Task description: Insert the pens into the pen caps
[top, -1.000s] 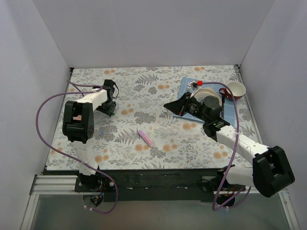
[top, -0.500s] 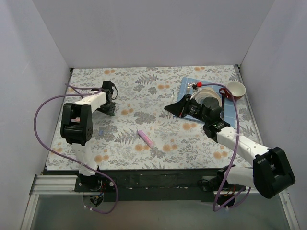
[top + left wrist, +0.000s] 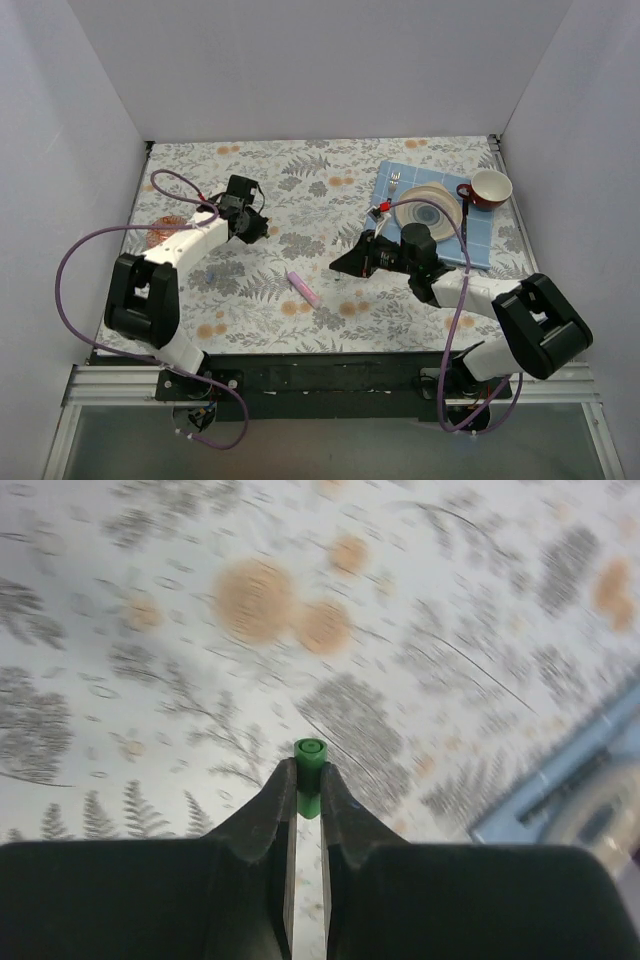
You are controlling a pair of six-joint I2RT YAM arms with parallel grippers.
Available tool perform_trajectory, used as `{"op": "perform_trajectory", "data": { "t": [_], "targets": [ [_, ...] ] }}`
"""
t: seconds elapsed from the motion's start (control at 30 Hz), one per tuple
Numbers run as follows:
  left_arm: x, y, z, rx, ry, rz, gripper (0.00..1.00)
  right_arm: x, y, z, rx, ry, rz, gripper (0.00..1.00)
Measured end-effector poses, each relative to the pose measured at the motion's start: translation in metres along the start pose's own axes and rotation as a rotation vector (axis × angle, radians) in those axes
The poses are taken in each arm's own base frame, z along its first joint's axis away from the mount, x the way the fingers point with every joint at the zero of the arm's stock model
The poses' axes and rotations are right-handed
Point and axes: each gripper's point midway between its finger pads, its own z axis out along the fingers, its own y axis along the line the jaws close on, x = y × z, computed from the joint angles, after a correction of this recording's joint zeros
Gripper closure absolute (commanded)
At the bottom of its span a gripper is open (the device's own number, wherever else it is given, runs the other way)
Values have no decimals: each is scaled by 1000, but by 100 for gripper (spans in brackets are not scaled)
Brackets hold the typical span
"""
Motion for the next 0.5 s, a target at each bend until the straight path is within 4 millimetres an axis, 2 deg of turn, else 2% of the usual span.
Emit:
{"op": "perform_trajectory", "data": {
  "t": [0.17,0.33,0.5],
  "targets": [
    [33,-43,-49,322,39,126,100,25,5,7,-83,58,32,99],
    [61,-63,-86,586,88,201,100,30,24,11,-167,71,5,99],
    [68,-81,-120,786,84,237,100,34,33,22,-221,89,12,99]
  ]
}}
